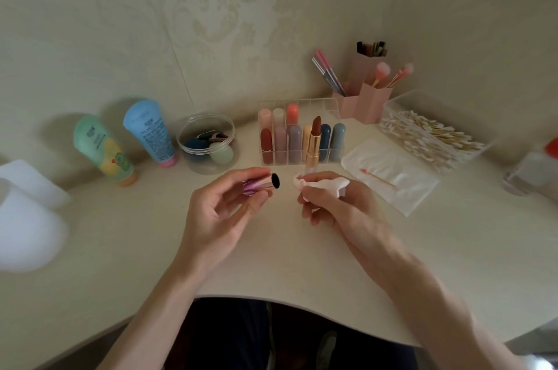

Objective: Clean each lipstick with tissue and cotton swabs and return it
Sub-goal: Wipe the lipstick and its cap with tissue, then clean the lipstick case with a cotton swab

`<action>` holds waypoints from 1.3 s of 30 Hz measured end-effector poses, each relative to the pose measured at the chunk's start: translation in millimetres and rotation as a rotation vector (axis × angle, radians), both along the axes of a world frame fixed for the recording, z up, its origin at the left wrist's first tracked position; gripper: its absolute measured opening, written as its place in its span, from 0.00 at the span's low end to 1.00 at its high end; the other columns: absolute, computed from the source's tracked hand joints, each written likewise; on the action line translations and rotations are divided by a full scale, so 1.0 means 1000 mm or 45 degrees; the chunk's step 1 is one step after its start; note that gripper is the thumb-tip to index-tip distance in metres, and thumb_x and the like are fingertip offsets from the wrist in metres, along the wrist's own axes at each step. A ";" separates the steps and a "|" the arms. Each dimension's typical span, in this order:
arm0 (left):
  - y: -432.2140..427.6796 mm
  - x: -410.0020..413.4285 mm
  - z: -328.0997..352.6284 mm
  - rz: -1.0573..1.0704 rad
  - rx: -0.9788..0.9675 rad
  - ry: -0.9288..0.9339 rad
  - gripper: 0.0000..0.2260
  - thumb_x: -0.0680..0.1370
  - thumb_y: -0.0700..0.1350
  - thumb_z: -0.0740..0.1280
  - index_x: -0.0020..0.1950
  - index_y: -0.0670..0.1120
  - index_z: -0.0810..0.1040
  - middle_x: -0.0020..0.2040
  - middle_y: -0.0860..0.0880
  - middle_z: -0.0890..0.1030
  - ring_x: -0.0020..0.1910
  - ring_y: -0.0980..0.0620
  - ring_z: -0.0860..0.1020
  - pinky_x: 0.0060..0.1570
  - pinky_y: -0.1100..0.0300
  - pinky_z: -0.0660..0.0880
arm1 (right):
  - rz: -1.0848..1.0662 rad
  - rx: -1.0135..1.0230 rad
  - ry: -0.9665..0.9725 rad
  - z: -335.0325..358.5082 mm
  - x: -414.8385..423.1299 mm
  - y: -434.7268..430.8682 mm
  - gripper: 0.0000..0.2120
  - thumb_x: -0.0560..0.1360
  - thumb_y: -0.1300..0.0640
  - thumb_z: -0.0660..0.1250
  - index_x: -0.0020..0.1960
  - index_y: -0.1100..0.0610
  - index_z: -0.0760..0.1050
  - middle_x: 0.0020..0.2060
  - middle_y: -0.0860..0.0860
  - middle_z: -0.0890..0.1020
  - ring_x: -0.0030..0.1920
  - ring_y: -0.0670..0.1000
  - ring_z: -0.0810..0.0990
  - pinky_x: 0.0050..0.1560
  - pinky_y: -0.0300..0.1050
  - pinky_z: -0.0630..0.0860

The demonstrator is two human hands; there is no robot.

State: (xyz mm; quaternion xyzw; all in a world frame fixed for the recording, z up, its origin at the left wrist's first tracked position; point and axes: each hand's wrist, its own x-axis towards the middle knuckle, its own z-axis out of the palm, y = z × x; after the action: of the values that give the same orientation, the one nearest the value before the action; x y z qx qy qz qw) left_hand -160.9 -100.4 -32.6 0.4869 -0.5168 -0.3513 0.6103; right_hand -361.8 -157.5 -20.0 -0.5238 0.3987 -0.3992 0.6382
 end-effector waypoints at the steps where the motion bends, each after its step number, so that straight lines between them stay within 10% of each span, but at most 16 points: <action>1: -0.001 0.000 0.000 0.023 0.003 0.007 0.13 0.76 0.38 0.73 0.61 0.45 0.83 0.55 0.47 0.87 0.54 0.48 0.86 0.56 0.59 0.80 | -0.013 -0.032 0.030 0.000 0.000 0.000 0.05 0.79 0.61 0.72 0.53 0.58 0.86 0.43 0.56 0.86 0.41 0.52 0.83 0.43 0.47 0.77; 12: -0.016 0.010 -0.021 0.377 0.160 -0.412 0.12 0.79 0.40 0.73 0.60 0.53 0.82 0.53 0.57 0.85 0.51 0.54 0.84 0.48 0.63 0.76 | 0.102 0.117 -0.201 0.004 -0.003 -0.003 0.07 0.81 0.58 0.69 0.55 0.60 0.84 0.50 0.62 0.87 0.42 0.57 0.83 0.44 0.48 0.76; 20: -0.015 0.007 -0.017 0.393 0.166 -0.181 0.05 0.80 0.44 0.72 0.56 0.49 0.83 0.50 0.54 0.87 0.45 0.55 0.85 0.47 0.68 0.77 | -0.156 -0.583 0.558 -0.023 0.001 -0.004 0.04 0.78 0.50 0.75 0.51 0.48 0.83 0.45 0.43 0.84 0.40 0.44 0.83 0.41 0.34 0.76; 28: -0.015 0.003 -0.015 0.371 0.166 -0.120 0.03 0.81 0.45 0.70 0.52 0.46 0.82 0.44 0.53 0.87 0.40 0.57 0.82 0.42 0.68 0.76 | -0.227 -0.807 0.717 -0.030 -0.001 -0.009 0.13 0.74 0.61 0.77 0.58 0.50 0.84 0.49 0.42 0.83 0.44 0.42 0.82 0.44 0.28 0.74; 39: -0.024 0.016 -0.020 0.596 0.165 -0.925 0.06 0.77 0.44 0.75 0.52 0.51 0.83 0.46 0.54 0.78 0.39 0.59 0.78 0.43 0.57 0.76 | -0.361 -0.873 0.797 -0.028 -0.003 -0.010 0.10 0.76 0.54 0.75 0.57 0.50 0.85 0.48 0.41 0.83 0.49 0.41 0.80 0.50 0.31 0.73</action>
State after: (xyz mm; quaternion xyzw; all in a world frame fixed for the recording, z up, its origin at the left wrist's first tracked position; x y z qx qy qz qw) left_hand -144.7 -124.7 -52.9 0.7201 -0.5507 -0.0410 0.4202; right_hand -365.1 -167.5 -48.4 -0.7394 0.4843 -0.4139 0.2177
